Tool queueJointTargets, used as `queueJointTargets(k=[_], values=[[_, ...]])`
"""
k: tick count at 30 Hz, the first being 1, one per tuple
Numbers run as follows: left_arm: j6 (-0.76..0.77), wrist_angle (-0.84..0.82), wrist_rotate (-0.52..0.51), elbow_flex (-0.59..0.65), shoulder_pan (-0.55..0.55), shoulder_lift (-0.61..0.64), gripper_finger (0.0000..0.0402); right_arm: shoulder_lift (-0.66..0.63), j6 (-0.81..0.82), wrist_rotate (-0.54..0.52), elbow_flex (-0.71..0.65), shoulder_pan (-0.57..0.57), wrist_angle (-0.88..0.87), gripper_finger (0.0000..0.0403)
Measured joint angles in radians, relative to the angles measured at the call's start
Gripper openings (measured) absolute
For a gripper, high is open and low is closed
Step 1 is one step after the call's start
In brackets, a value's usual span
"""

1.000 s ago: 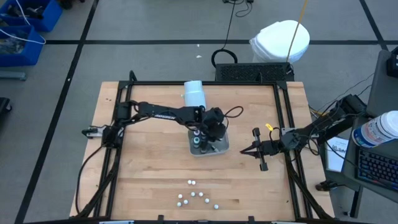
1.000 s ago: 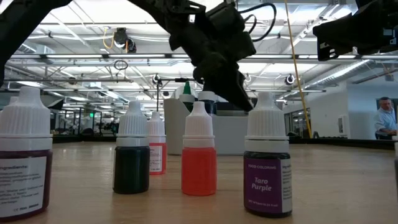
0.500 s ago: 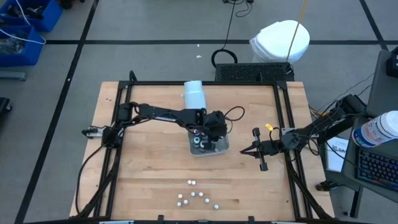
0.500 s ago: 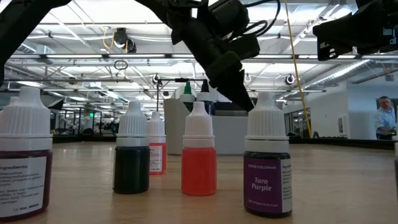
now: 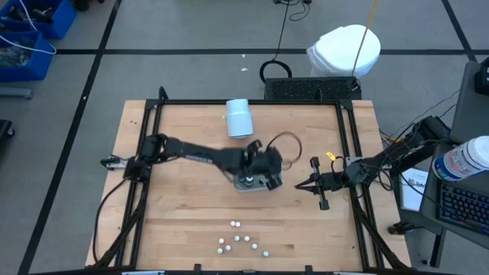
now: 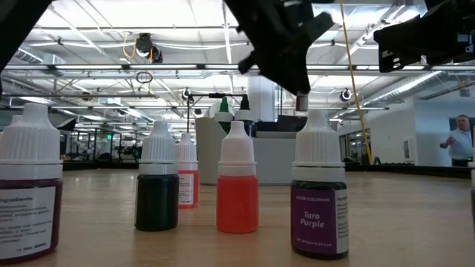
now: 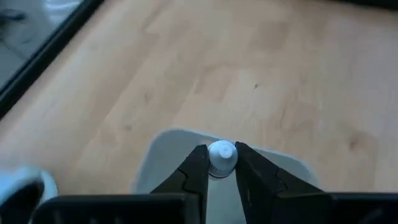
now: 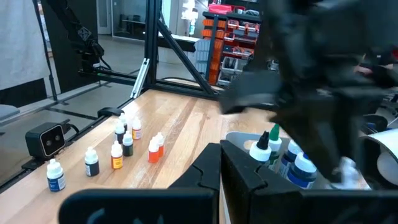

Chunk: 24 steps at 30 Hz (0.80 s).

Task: Pick & Place food coloring
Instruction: Put the red food coloring bottle into the gray bin

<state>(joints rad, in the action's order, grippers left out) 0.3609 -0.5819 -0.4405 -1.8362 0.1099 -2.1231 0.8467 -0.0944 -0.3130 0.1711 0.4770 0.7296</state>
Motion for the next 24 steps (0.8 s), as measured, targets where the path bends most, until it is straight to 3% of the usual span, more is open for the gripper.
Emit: queueJointTargets(k=[4,6,15,24], values=[[0.133,0.009,-0.188,0.000,0.082,-0.001,0.0065,0.000,0.000,0.000,0.000,0.000,0.000,0.0002],[0.177,0.009,-0.234,0.002,0.096,0.000,0.0069,0.000,0.000,0.000,0.000,0.000,0.001,0.0002],[0.370,0.033,-0.254,0.086,0.116,-0.024,0.0071,0.000,0.000,0.001,0.000,0.000,0.044,0.0002],[0.342,0.072,-0.268,0.092,0.098,-0.066,0.0071,-0.001,0.000,0.003,0.000,0.000,0.054,0.0002]])
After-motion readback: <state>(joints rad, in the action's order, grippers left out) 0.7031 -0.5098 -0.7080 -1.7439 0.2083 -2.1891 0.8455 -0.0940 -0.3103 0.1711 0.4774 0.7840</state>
